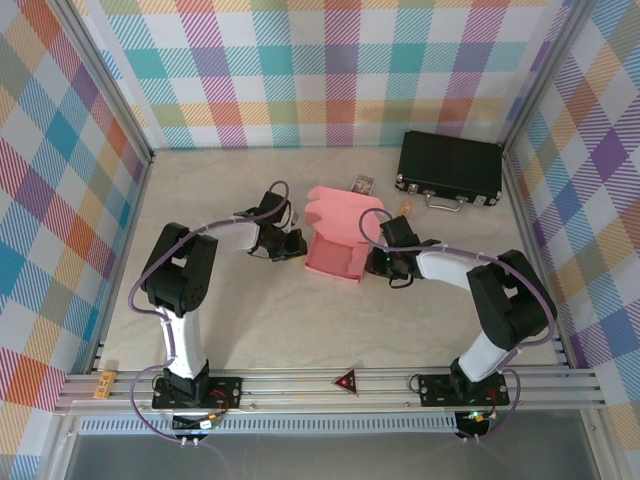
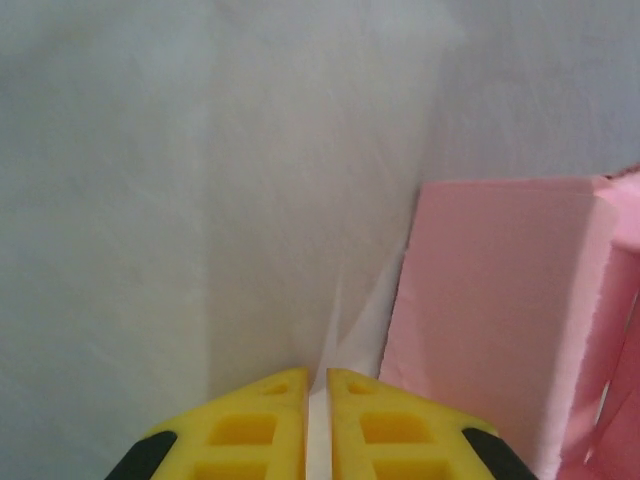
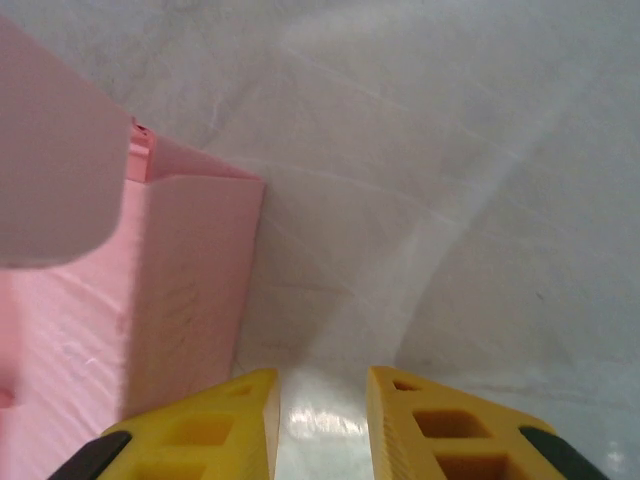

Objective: Fold the paper box

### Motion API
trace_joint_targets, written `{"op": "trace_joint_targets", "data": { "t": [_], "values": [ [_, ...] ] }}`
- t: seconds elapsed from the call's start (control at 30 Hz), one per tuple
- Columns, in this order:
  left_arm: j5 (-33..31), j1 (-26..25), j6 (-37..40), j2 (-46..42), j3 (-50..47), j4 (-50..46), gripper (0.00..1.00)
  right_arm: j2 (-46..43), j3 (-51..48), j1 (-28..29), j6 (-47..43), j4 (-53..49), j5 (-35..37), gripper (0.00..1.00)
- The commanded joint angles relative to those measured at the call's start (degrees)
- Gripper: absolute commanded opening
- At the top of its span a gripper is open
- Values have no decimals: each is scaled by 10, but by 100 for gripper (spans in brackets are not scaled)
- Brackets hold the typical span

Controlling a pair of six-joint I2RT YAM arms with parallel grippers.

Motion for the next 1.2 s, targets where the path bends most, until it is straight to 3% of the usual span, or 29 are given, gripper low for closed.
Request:
{"op": "trace_joint_targets", "data": {
  "t": [0.0,0.17,0.3,0.6,0.73,0.97,1.17],
  "values": [
    [0,-16,-40,-34,-41,33,13,26,31,-2,-8,28,-20,29],
    [10,-33,-89,-70,-127,111,13,52,47,-2,-36,17,-45,29],
    [-20,-42,-111,-99,-167,123,13,62,61,-2,-59,-4,-56,30],
    [-70,-44,-126,-134,-193,123,13,5,79,-2,-91,-84,22,32],
    [-73,-44,-124,-138,-193,121,13,-22,94,-3,-100,-107,25,33],
    [-74,-44,-125,-143,-198,125,13,-29,118,-5,-98,-90,-56,44],
    [-72,-44,-126,-145,-200,129,13,8,130,-5,-77,-79,-49,51]
  ]
}}
